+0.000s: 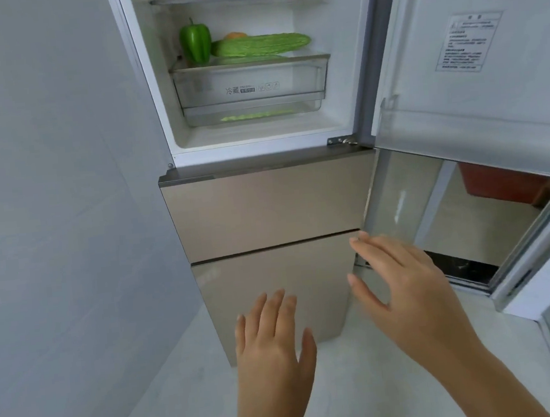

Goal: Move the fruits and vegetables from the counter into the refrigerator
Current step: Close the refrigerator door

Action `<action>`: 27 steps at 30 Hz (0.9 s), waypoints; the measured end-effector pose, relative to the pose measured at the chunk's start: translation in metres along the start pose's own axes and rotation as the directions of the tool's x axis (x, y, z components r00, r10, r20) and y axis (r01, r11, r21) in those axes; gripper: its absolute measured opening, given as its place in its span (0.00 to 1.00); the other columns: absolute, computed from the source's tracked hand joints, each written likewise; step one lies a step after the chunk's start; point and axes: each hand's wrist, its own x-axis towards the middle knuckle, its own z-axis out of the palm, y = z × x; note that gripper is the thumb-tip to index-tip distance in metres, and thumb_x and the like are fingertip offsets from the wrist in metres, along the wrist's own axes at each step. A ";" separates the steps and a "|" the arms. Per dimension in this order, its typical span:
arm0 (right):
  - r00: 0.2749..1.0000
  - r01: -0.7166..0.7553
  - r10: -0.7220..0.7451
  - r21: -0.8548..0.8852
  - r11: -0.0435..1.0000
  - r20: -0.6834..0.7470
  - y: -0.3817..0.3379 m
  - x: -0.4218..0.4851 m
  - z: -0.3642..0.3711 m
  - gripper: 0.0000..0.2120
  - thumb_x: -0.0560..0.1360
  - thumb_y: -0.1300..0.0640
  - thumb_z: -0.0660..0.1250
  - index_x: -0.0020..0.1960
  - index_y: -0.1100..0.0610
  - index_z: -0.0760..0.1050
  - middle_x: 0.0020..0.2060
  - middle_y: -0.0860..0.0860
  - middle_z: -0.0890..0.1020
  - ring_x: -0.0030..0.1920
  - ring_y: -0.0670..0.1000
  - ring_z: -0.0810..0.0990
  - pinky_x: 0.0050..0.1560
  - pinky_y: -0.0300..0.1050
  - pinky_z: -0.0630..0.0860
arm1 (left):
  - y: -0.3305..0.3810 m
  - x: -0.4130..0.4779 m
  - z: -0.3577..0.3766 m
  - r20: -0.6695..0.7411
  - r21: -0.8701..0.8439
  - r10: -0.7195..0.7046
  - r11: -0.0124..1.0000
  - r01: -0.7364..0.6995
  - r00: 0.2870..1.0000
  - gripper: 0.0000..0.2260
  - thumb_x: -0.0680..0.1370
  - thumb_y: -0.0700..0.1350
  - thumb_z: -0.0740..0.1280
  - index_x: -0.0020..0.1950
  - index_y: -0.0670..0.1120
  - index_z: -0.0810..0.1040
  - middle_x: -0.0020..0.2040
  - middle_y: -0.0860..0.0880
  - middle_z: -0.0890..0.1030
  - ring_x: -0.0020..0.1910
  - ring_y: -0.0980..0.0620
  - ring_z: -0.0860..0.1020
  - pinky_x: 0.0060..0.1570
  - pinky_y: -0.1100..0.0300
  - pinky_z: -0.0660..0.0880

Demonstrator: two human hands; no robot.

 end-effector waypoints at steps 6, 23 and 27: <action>0.994 -0.103 0.103 -0.011 0.995 -0.038 0.044 -0.016 -0.029 0.24 0.73 0.46 0.57 0.62 0.59 0.74 0.57 0.55 0.80 0.57 0.57 0.78 0.56 0.61 0.74 | 0.040 0.013 0.011 0.012 -0.007 0.073 0.997 -0.073 0.997 0.18 0.73 0.51 0.57 0.58 0.45 0.76 0.57 0.47 0.80 0.59 0.45 0.76 0.56 0.40 0.72; 0.913 -0.342 0.301 -0.116 0.932 -0.277 0.302 0.001 -0.174 0.19 0.74 0.54 0.67 0.62 0.61 0.74 0.57 0.59 0.78 0.58 0.61 0.75 0.57 0.48 0.64 | 0.279 0.121 0.135 -0.030 -0.188 0.330 0.925 -0.329 0.944 0.20 0.73 0.53 0.57 0.60 0.47 0.75 0.59 0.49 0.79 0.61 0.49 0.74 0.58 0.44 0.72; 0.892 -0.401 0.356 -0.124 0.908 -0.279 0.365 0.010 -0.197 0.24 0.74 0.51 0.64 0.68 0.58 0.67 0.66 0.57 0.71 0.65 0.59 0.68 0.64 0.55 0.65 | 0.320 0.133 0.161 -0.072 -0.230 0.397 0.886 -0.403 0.915 0.18 0.73 0.52 0.58 0.61 0.49 0.72 0.60 0.50 0.78 0.62 0.54 0.67 0.61 0.43 0.60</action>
